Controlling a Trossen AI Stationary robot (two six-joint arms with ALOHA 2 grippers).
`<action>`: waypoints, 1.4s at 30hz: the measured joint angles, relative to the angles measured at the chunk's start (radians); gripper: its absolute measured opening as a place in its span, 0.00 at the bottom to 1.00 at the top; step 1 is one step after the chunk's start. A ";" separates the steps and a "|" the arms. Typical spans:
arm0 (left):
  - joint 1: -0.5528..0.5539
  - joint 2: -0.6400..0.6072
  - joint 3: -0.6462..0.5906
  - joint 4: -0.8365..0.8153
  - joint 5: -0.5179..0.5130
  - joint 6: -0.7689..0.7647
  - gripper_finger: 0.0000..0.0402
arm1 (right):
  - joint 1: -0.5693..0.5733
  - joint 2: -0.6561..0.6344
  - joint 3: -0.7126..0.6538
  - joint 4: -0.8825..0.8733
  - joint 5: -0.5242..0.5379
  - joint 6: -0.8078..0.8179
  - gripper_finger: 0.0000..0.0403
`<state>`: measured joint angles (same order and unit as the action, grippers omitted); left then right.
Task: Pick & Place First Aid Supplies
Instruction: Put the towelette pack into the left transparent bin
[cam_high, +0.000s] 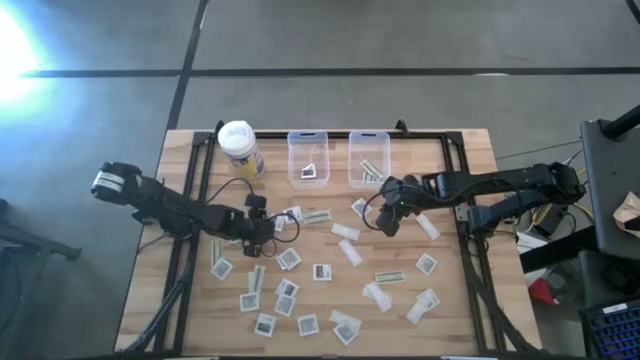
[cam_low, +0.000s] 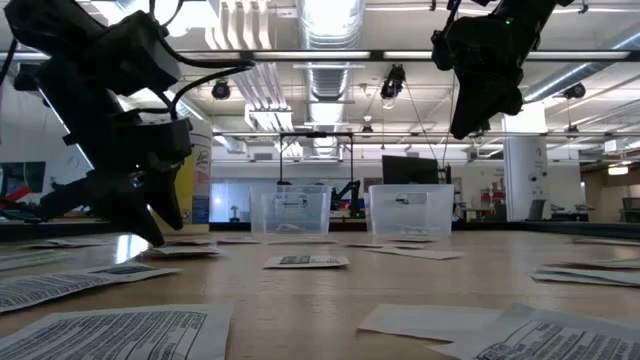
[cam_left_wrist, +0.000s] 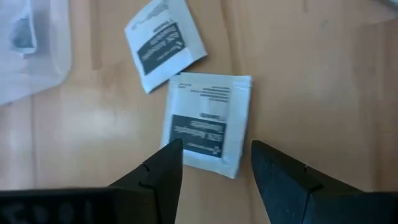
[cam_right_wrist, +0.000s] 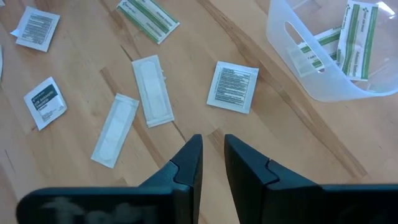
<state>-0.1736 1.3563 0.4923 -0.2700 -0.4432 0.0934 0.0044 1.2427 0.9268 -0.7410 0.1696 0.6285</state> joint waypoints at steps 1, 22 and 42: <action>0.000 0.000 0.000 0.000 -0.013 0.008 0.46 | 0.000 0.000 0.000 0.000 0.000 0.000 0.16; 0.030 0.117 -0.002 0.030 0.000 0.203 0.34 | 0.000 0.000 0.000 0.010 -0.002 0.000 0.17; 0.075 0.165 -0.004 0.147 0.065 0.218 0.09 | 0.000 0.000 0.000 0.023 -0.019 0.008 0.15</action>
<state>-0.0990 1.5214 0.4885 -0.1226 -0.3778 0.3110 0.0044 1.2430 0.9272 -0.7177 0.1509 0.6369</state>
